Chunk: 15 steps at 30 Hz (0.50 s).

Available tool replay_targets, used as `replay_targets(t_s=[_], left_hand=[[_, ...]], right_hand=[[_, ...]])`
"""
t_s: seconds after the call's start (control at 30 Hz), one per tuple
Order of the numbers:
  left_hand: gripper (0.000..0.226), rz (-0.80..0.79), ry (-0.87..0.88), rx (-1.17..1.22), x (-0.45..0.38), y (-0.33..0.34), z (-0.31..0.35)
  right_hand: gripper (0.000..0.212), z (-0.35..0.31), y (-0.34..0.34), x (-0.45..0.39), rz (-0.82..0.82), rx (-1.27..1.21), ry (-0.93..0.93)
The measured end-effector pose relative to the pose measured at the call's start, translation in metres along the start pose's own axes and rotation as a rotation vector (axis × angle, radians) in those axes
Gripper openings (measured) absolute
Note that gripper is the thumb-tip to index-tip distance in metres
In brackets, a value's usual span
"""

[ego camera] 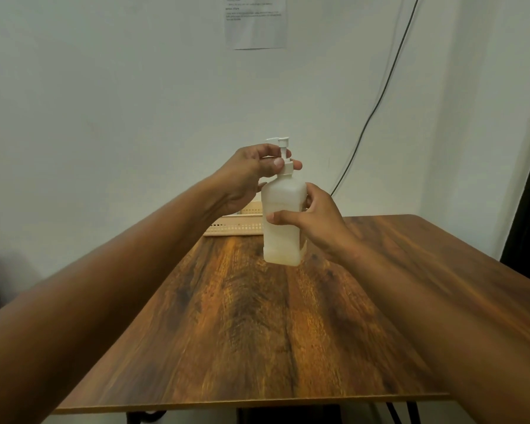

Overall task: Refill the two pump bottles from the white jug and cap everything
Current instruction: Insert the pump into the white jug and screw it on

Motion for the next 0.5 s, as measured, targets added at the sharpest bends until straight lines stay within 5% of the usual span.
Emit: replay_targets(t_s=[0.23,0.5], left_hand=[[0.014,0.181,0.161,-0.056,0.000,0.004,0.004],[0.014,-0.027,0.046,-0.108,-0.001,-0.002,0.011]], right_hand=[[0.077,-0.004,0.002,0.000,0.013,0.017,-0.014],[0.076,-0.005,0.002,0.000,0.001,-0.023,0.000]])
Point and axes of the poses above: each hand's wrist, its own x-axis away from the middle knuckle, its own y-axis out of the palm, z = x × y, the point moved 3 cm from there along -x, towards the middle knuckle, and after that the axes turned 1 degree about x, right-handed, at the moved point
